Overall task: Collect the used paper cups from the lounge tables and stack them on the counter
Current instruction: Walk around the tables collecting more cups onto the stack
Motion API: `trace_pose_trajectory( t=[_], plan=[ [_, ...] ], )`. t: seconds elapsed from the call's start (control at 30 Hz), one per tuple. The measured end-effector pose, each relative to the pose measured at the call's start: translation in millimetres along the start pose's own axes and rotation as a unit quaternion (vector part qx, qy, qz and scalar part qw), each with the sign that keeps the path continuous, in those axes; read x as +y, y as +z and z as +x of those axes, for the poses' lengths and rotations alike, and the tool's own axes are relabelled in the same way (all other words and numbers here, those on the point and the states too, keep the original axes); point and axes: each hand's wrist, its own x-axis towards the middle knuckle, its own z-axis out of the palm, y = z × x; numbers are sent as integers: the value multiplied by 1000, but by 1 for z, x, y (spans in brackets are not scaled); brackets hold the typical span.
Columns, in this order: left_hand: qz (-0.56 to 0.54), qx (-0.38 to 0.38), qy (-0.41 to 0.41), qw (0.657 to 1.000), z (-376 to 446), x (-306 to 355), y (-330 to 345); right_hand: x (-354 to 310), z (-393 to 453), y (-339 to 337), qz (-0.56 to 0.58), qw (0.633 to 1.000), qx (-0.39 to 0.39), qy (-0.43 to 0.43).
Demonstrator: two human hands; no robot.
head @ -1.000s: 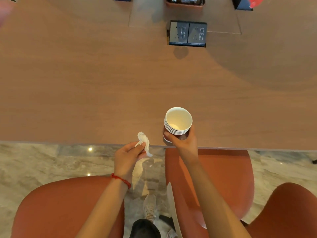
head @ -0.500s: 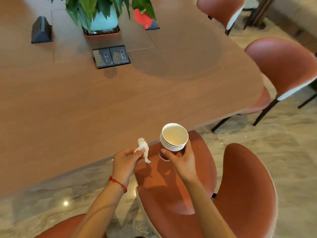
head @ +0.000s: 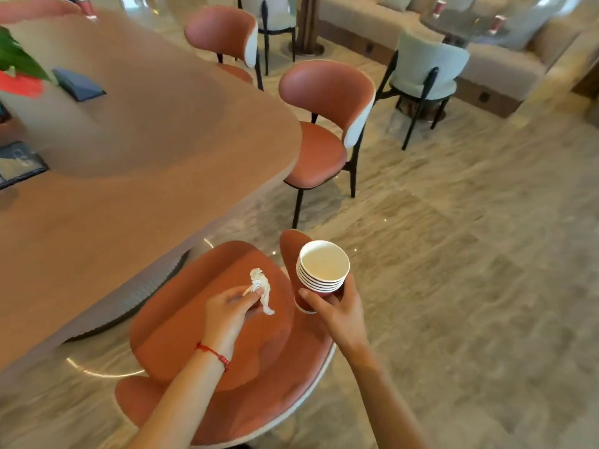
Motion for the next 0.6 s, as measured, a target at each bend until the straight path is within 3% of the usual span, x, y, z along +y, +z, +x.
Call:
trace_pose_trajectory(
  t=[0.3,0.6],
  plan=[
    [86,-164,-14,983,-59,-36,166,-1,-45,-176,-1,984,177,-15],
    [119,-331,-16,936,-122,-56,284,-4,-105,-285,12,939,345,-8]
  ],
)
